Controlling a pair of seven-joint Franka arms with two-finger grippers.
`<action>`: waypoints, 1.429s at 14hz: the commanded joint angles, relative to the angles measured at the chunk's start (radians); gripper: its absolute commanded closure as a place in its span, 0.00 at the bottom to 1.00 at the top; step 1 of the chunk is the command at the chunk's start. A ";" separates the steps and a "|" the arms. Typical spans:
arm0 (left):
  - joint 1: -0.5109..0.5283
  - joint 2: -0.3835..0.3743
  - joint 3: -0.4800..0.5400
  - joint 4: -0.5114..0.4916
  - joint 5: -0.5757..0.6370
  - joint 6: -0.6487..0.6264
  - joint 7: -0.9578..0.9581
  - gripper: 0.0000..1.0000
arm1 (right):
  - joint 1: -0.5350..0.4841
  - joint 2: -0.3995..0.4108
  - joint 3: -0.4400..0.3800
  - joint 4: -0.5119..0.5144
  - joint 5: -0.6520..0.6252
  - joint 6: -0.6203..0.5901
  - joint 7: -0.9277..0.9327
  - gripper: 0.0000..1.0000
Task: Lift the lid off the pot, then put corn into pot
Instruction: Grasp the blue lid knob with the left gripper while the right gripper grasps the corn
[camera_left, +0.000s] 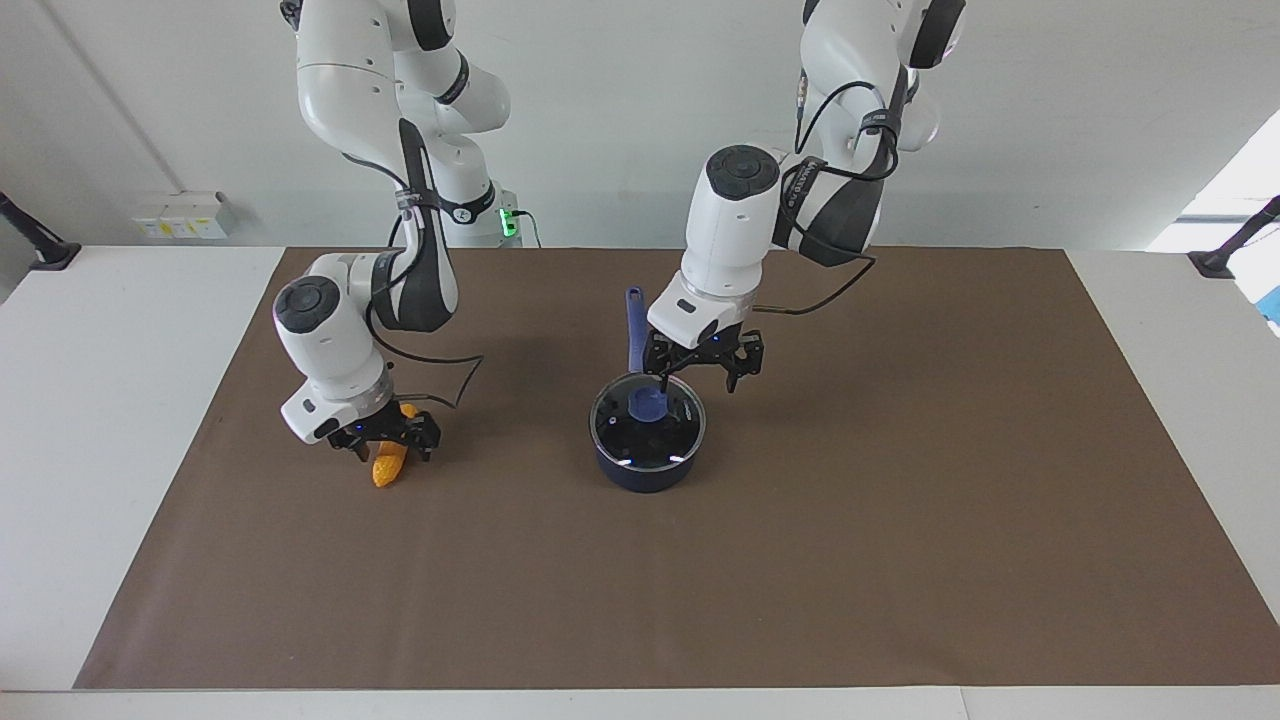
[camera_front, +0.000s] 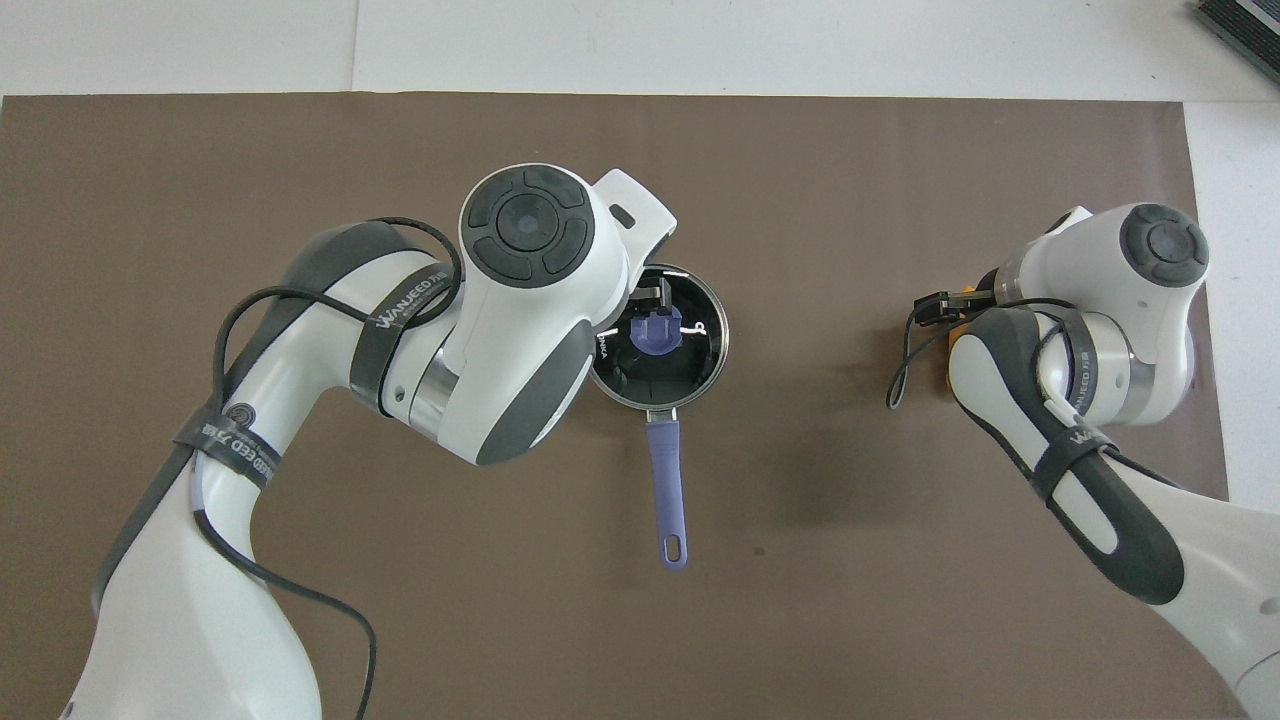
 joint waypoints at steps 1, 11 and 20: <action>-0.020 0.020 0.016 0.036 0.022 0.027 -0.054 0.00 | -0.031 -0.009 0.005 -0.022 0.010 0.020 -0.039 0.00; -0.080 0.121 0.016 0.119 0.039 0.009 -0.195 0.00 | -0.025 -0.010 0.006 -0.042 0.010 0.020 -0.044 0.37; -0.105 0.163 0.023 0.129 0.068 -0.006 -0.229 0.00 | -0.021 -0.009 0.006 -0.036 0.010 0.008 -0.019 1.00</action>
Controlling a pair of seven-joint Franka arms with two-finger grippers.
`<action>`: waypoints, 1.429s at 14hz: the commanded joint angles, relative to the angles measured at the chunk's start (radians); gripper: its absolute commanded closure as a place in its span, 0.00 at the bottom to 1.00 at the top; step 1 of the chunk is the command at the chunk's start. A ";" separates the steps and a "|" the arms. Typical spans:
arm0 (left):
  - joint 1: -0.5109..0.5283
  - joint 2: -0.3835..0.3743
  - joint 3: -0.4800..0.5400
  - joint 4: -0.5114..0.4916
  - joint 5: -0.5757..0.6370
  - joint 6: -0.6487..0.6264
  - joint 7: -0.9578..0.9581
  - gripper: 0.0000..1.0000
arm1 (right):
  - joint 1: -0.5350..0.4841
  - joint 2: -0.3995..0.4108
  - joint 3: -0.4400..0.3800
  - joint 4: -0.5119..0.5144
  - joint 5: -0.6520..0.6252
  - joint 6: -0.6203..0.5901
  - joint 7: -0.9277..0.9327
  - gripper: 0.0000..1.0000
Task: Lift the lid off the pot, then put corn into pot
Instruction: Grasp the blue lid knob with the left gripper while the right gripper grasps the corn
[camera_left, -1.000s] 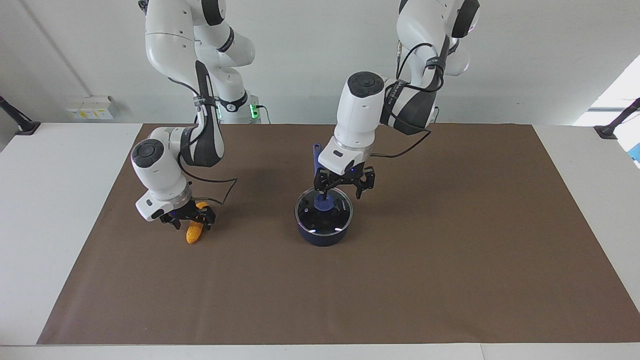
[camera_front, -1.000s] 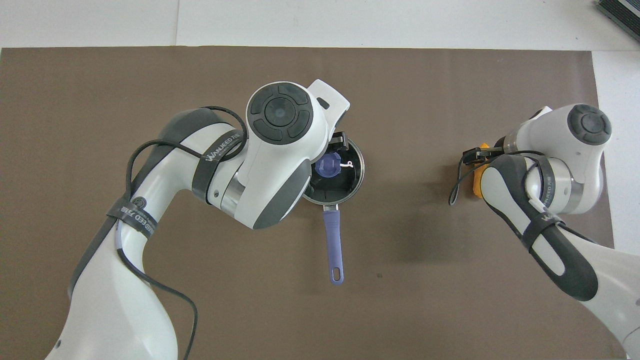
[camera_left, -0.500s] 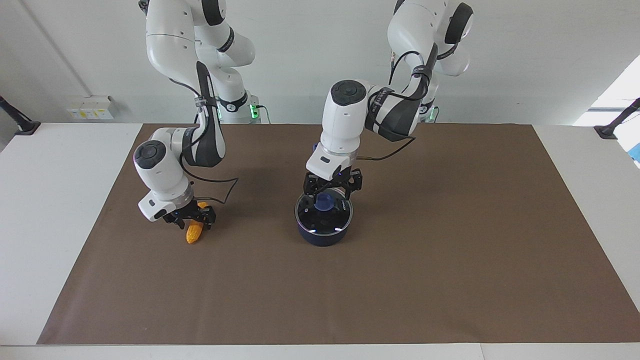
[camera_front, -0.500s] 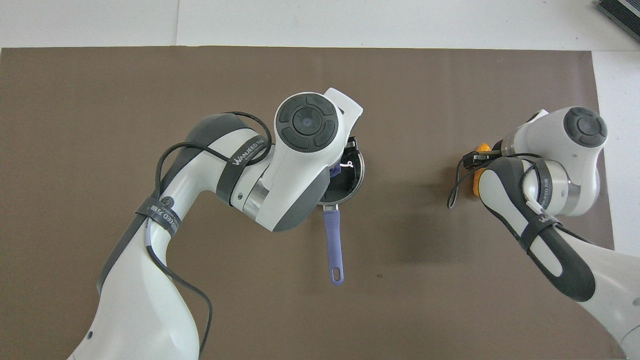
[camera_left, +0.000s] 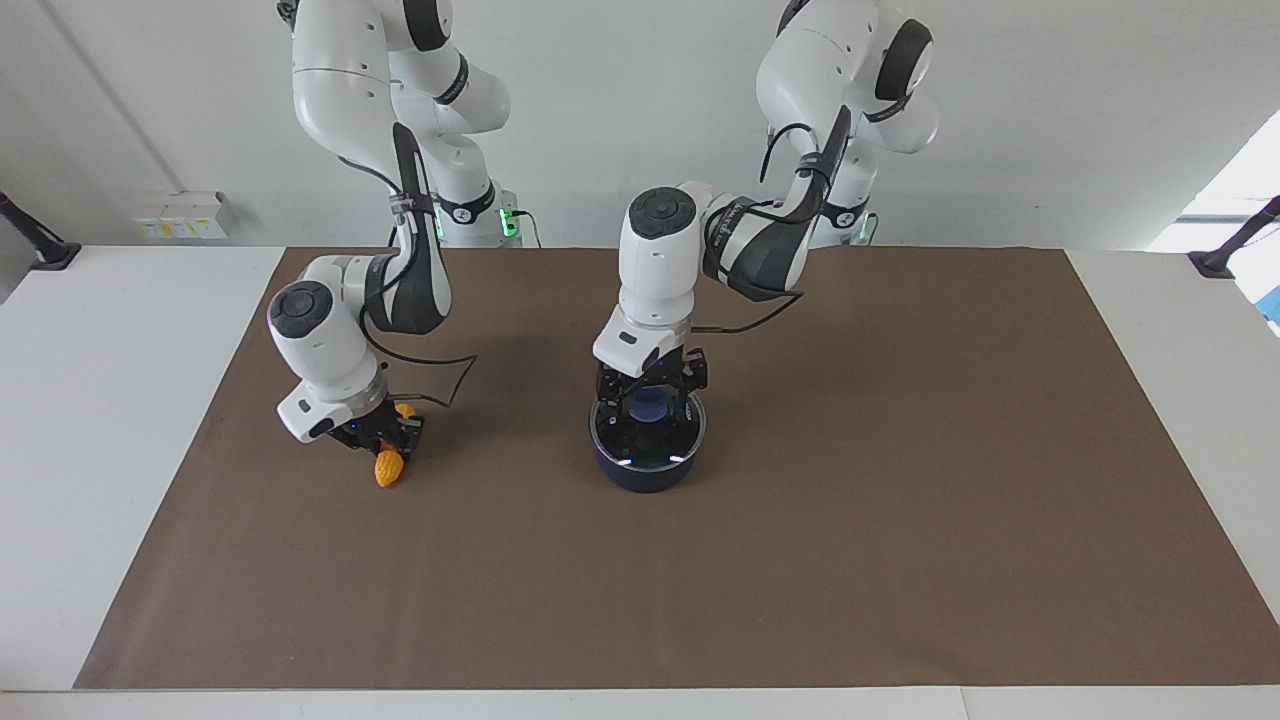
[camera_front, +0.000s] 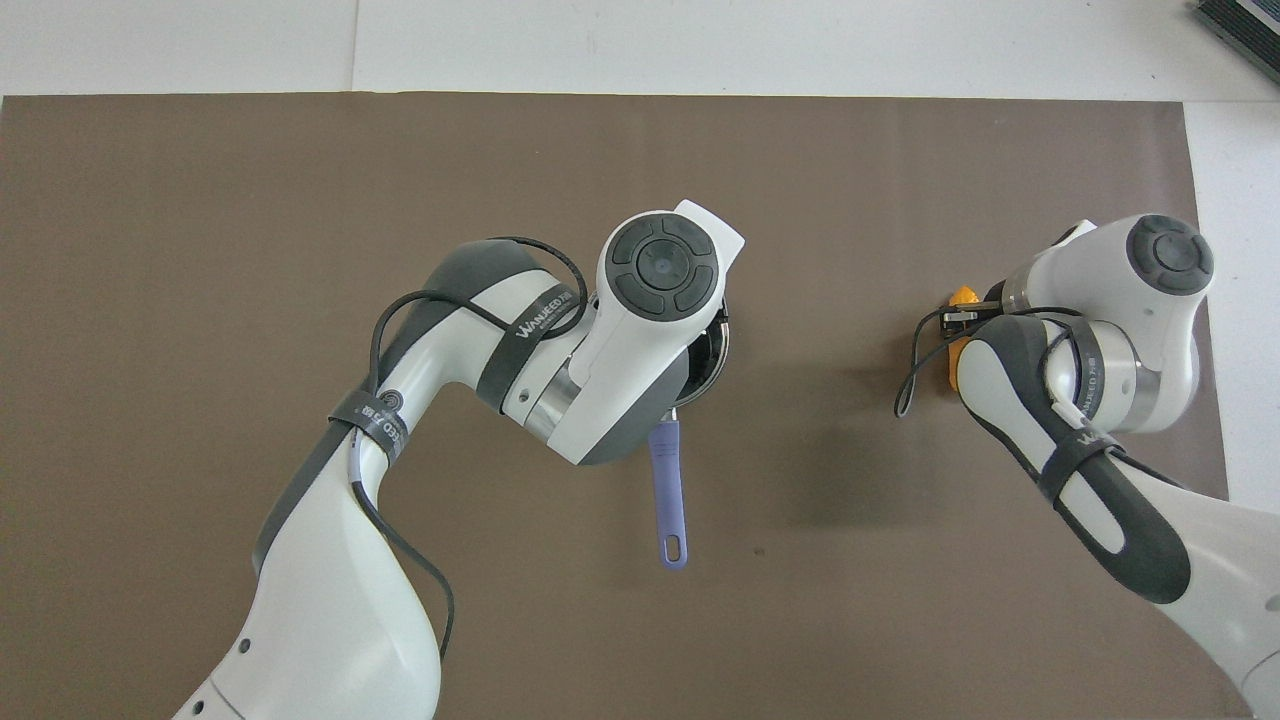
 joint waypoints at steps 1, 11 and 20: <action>-0.017 0.013 0.016 0.032 0.020 -0.029 -0.018 0.00 | -0.002 -0.008 0.005 -0.012 0.010 0.008 -0.012 1.00; -0.017 0.010 0.015 0.027 0.011 -0.029 -0.019 0.25 | 0.000 -0.008 0.005 -0.010 0.010 0.013 -0.007 1.00; -0.016 -0.003 0.015 0.022 0.020 -0.027 -0.036 0.92 | 0.001 -0.006 0.005 -0.012 0.010 0.013 -0.006 1.00</action>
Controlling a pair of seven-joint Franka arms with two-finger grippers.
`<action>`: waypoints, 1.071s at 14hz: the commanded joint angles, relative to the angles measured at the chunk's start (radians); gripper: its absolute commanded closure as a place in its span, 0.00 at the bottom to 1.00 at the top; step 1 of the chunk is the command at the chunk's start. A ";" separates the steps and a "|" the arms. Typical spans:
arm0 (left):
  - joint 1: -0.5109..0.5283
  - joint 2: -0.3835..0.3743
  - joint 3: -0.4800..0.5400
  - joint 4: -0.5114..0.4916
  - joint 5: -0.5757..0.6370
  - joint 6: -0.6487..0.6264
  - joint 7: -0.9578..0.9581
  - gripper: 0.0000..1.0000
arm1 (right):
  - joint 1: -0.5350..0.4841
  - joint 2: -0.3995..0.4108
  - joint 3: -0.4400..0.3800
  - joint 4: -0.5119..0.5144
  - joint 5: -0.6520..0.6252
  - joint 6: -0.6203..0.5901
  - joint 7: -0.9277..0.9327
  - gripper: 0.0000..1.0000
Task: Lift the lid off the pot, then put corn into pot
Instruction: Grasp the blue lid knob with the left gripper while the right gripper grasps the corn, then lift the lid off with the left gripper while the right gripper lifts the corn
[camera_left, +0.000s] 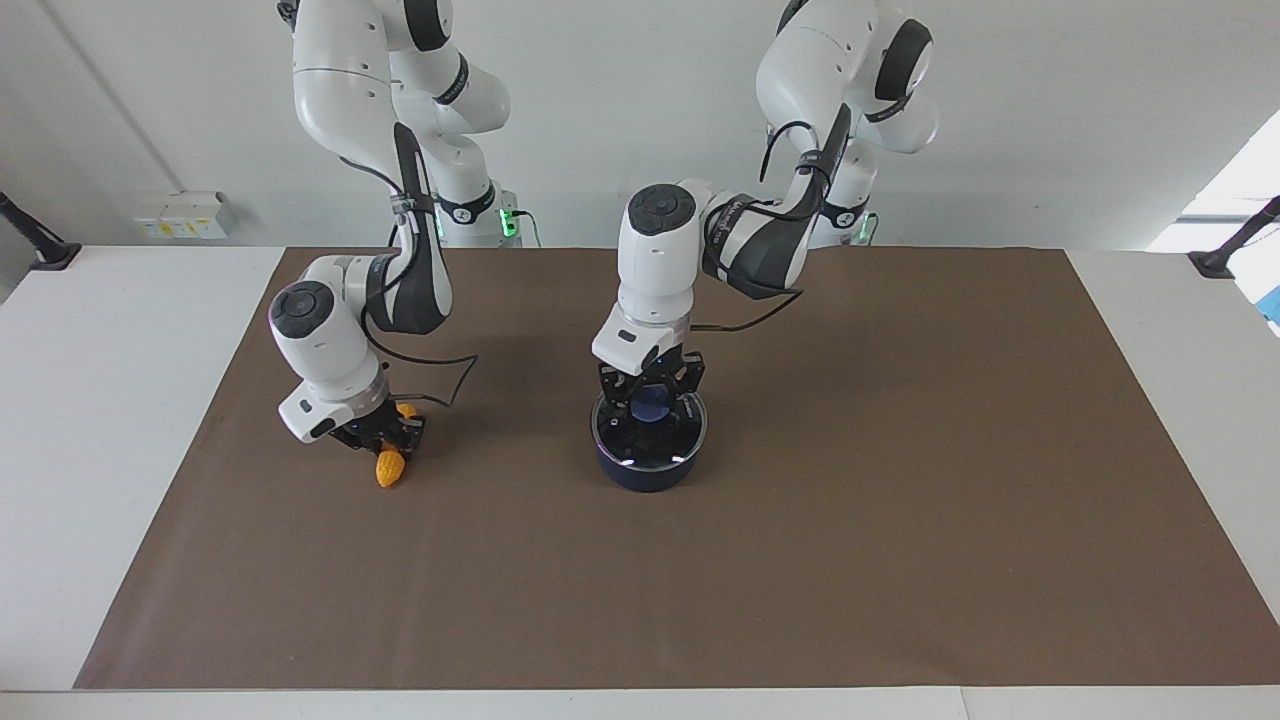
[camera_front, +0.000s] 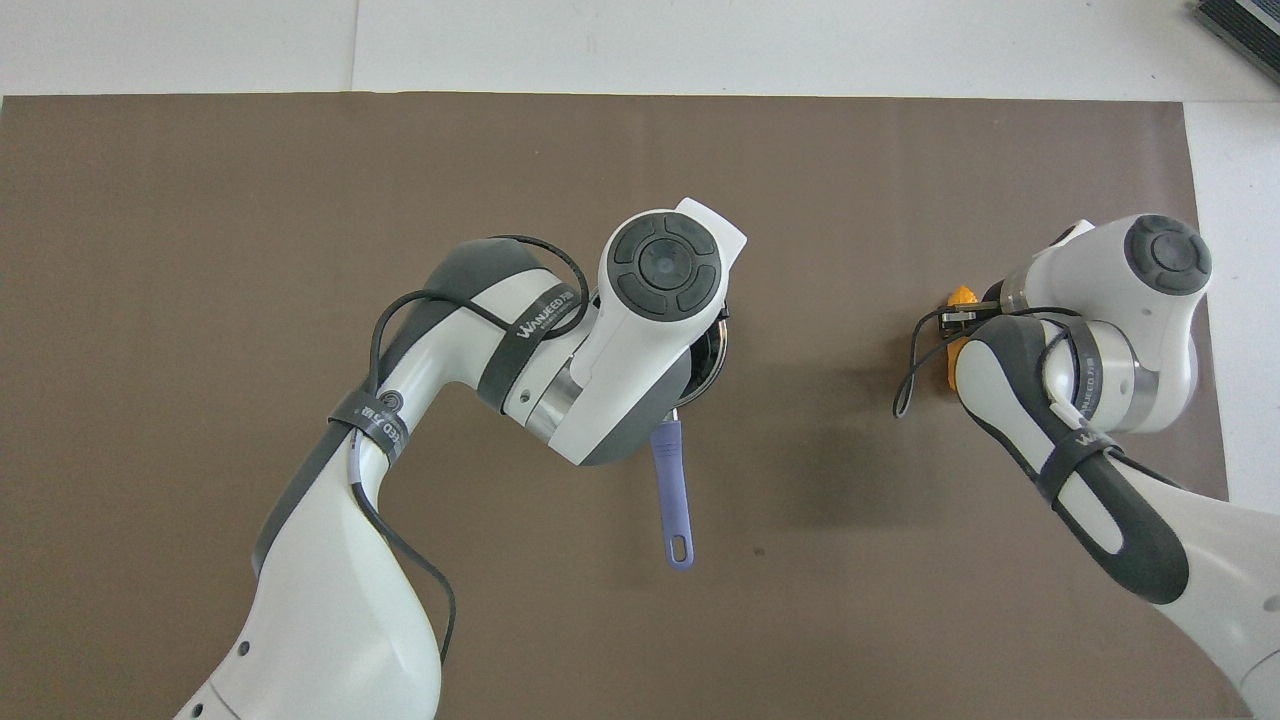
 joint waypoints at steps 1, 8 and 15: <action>-0.012 -0.007 0.015 0.015 0.020 -0.024 -0.024 0.98 | -0.001 -0.006 0.004 -0.010 0.010 0.013 -0.006 1.00; -0.003 -0.090 0.015 0.016 0.006 -0.070 -0.021 1.00 | -0.007 -0.037 0.004 0.089 0.011 -0.119 -0.006 1.00; 0.080 -0.220 0.022 -0.055 0.008 -0.119 0.006 1.00 | 0.004 -0.183 0.069 0.190 0.013 -0.352 0.126 1.00</action>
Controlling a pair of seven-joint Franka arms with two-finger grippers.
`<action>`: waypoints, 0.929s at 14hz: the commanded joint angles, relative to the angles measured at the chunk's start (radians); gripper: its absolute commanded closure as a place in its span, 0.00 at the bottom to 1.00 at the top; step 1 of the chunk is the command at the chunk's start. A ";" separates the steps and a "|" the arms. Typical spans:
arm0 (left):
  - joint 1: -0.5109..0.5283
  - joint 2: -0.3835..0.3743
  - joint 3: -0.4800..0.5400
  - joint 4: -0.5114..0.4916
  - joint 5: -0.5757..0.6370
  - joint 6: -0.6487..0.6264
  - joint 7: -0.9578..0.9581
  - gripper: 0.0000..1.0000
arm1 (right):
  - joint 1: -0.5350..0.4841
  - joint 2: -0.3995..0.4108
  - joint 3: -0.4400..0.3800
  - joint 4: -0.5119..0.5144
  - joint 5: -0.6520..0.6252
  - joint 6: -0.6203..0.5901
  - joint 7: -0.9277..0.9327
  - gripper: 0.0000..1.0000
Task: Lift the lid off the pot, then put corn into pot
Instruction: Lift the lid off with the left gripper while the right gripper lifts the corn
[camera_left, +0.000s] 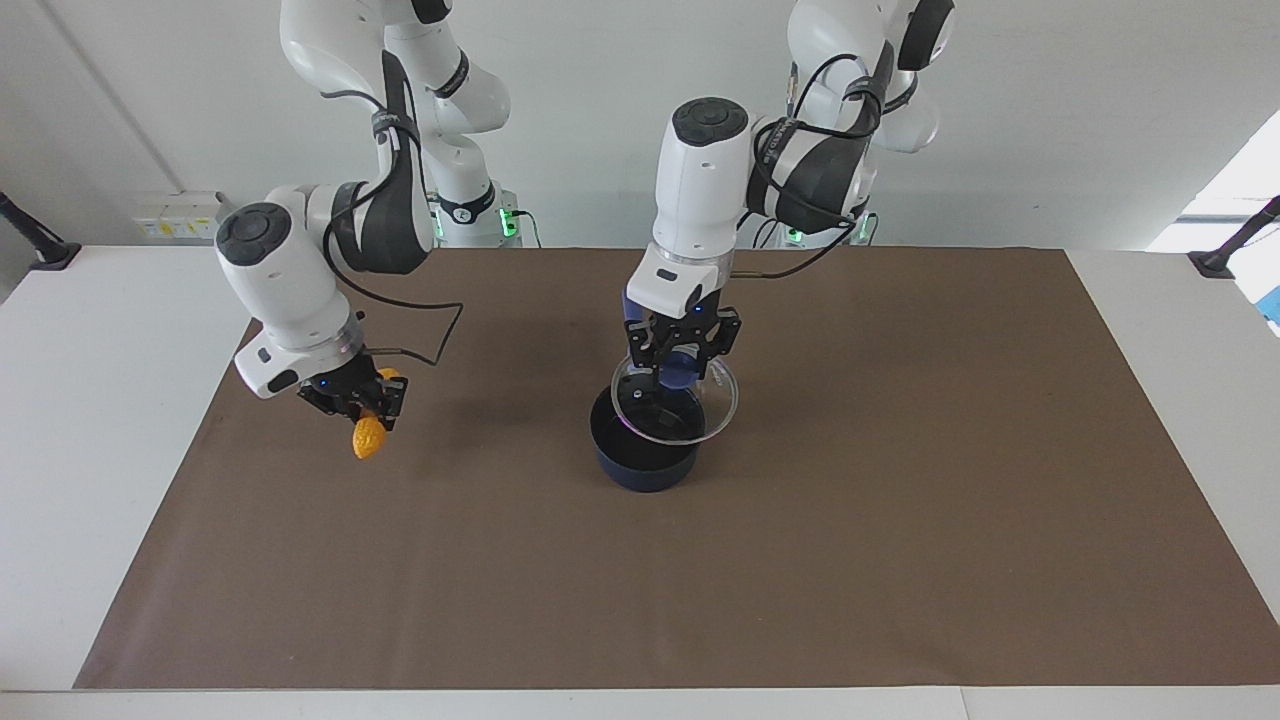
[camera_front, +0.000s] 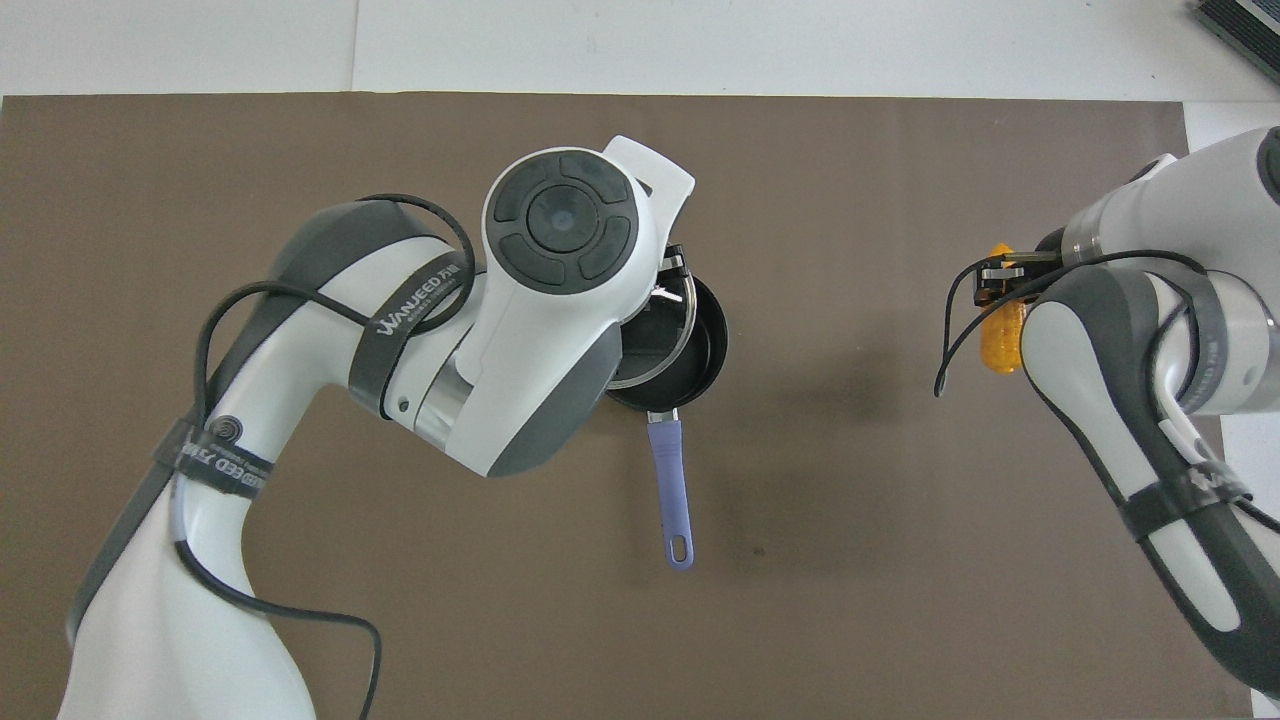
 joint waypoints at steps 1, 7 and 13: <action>0.043 -0.088 -0.005 -0.086 0.006 -0.022 0.046 1.00 | -0.005 -0.028 0.034 0.047 0.009 -0.080 0.047 1.00; 0.166 -0.146 -0.005 -0.153 -0.005 -0.095 0.323 1.00 | 0.070 -0.020 0.101 0.077 -0.009 -0.080 0.262 1.00; 0.287 -0.184 -0.005 -0.226 -0.009 -0.096 0.443 1.00 | 0.226 0.081 0.102 0.214 -0.002 -0.032 0.443 1.00</action>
